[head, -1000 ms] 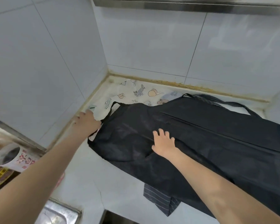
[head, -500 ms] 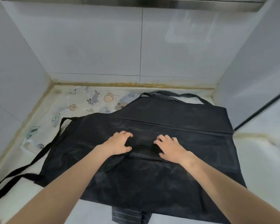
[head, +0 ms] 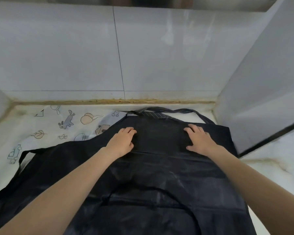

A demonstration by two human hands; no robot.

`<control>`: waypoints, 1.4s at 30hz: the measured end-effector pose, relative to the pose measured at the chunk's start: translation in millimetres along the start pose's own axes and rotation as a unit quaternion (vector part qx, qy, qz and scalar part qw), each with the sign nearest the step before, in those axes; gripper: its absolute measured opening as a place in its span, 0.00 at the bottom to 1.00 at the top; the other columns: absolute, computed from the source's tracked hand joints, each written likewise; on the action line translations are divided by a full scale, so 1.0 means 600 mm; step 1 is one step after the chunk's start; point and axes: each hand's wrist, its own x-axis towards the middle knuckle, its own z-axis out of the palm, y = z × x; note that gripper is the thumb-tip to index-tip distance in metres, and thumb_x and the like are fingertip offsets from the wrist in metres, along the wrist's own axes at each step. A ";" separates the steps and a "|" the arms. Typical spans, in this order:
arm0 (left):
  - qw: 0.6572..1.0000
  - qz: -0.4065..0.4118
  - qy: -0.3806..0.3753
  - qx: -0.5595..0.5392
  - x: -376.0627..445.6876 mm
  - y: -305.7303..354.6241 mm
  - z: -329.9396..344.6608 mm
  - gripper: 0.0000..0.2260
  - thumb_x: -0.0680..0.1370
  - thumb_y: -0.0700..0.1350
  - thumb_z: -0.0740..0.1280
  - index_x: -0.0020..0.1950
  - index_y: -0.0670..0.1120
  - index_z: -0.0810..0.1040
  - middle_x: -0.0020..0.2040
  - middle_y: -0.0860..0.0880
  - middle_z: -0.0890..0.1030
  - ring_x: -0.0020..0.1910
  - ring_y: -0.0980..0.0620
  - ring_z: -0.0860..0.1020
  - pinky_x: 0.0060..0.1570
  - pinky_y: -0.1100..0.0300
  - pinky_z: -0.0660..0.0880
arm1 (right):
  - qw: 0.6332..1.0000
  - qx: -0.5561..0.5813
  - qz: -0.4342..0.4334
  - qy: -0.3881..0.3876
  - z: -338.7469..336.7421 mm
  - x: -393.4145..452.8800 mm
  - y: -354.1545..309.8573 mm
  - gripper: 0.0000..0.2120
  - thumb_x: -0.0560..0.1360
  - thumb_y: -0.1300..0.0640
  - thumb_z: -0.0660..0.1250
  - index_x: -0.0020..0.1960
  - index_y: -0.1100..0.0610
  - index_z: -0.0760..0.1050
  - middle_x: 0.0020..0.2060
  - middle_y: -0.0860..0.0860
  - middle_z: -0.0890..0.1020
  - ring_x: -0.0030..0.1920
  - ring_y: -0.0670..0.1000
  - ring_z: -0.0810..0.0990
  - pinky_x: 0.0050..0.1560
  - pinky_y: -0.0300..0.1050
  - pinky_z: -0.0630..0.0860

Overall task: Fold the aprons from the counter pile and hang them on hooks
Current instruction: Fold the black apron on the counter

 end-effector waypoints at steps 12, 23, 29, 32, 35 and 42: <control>0.995 0.043 0.051 0.074 0.072 0.045 -0.010 0.35 0.77 0.43 0.64 0.78 0.48 0.47 0.77 0.48 0.48 0.75 0.43 0.51 0.71 0.49 0.56 | 0.994 -0.023 -0.001 0.108 -0.045 0.057 0.012 0.16 0.75 0.59 0.64 0.63 0.60 0.71 0.60 0.58 0.72 0.63 0.58 0.69 0.63 0.52 0.65; 0.940 0.204 -0.024 0.274 -0.020 0.135 -0.068 0.11 0.79 0.46 0.62 0.60 0.46 0.76 0.53 0.47 0.80 0.55 0.47 0.76 0.65 0.54 0.61 | 0.985 0.088 -0.126 -0.074 -0.095 -0.120 -0.014 0.10 0.74 0.64 0.66 0.39 0.57 0.66 0.32 0.47 0.66 0.37 0.50 0.66 0.34 0.40 0.60; 0.937 0.147 -0.131 0.288 -0.140 0.052 -0.047 0.07 0.77 0.43 0.63 0.54 0.44 0.75 0.53 0.46 0.79 0.49 0.48 0.76 0.53 0.58 0.68 | 0.979 0.034 -0.057 -0.194 -0.028 -0.178 -0.025 0.18 0.74 0.62 0.67 0.34 0.54 0.59 0.32 0.48 0.63 0.32 0.47 0.61 0.32 0.40 0.58; 0.937 0.132 -0.147 0.287 -0.187 0.011 -0.016 0.06 0.77 0.41 0.61 0.52 0.45 0.74 0.52 0.47 0.79 0.44 0.48 0.74 0.59 0.56 0.65 | 0.976 -0.025 -0.055 -0.209 0.014 -0.194 -0.049 0.17 0.74 0.65 0.64 0.33 0.55 0.58 0.32 0.49 0.64 0.34 0.50 0.64 0.30 0.41 0.57; 0.938 0.123 -0.135 0.294 -0.216 -0.007 0.019 0.07 0.76 0.41 0.61 0.53 0.45 0.72 0.53 0.48 0.77 0.50 0.47 0.76 0.57 0.56 0.63 | 0.979 -0.070 -0.022 -0.191 0.048 -0.207 -0.067 0.12 0.74 0.66 0.61 0.36 0.56 0.62 0.36 0.50 0.67 0.40 0.53 0.71 0.32 0.40 0.63; 0.968 0.044 0.040 0.246 -0.232 -0.005 0.064 0.11 0.81 0.48 0.55 0.59 0.44 0.70 0.55 0.48 0.78 0.52 0.48 0.77 0.54 0.57 0.67 | 0.987 -0.081 0.126 0.066 0.087 -0.240 -0.095 0.09 0.79 0.56 0.60 0.58 0.59 0.69 0.50 0.54 0.80 0.51 0.55 0.80 0.39 0.43 0.68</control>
